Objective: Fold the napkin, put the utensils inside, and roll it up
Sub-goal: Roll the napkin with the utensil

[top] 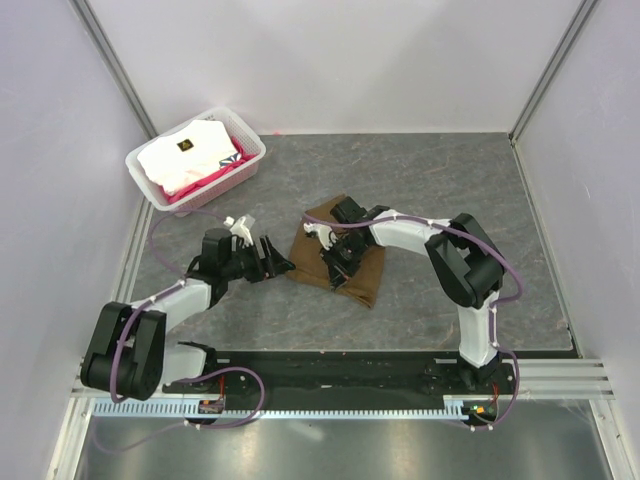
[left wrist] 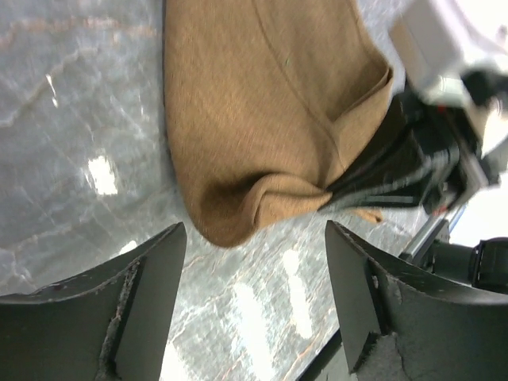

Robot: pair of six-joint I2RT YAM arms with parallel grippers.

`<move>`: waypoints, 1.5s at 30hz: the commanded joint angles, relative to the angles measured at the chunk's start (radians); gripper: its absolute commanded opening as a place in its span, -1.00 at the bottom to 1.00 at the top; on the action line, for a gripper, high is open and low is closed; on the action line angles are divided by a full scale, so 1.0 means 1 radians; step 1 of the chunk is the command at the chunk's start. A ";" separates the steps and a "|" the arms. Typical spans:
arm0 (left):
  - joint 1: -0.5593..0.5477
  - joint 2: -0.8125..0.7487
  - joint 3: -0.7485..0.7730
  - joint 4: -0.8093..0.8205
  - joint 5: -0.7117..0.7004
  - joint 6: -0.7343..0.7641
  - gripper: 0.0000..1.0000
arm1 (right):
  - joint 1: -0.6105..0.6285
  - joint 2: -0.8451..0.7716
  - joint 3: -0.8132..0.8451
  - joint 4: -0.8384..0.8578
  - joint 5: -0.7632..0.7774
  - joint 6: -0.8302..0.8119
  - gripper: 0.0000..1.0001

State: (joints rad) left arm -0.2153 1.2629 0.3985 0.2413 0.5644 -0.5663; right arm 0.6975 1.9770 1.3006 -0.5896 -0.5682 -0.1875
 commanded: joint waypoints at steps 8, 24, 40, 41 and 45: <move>0.002 0.096 0.026 0.093 0.063 0.023 0.59 | -0.096 0.129 0.071 -0.064 -0.220 -0.046 -1.00; 0.002 0.257 0.122 0.133 0.031 0.023 0.35 | -0.124 0.171 0.083 -0.095 -0.256 -0.067 -1.00; 0.001 0.334 0.143 0.125 0.043 0.016 -0.35 | -0.131 0.186 0.094 -0.098 -0.263 -0.069 -1.00; 0.001 0.339 0.145 0.124 0.045 0.014 -0.38 | -0.130 0.186 0.094 -0.098 -0.262 -0.067 -1.00; 0.001 0.362 0.158 0.112 0.057 0.008 -0.62 | -0.130 0.184 0.100 -0.096 -0.256 -0.061 -1.00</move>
State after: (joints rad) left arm -0.2153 1.6032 0.5179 0.3412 0.6052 -0.5667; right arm 0.5713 2.1273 1.3792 -0.6811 -0.8684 -0.2100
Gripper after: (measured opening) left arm 0.255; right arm 0.019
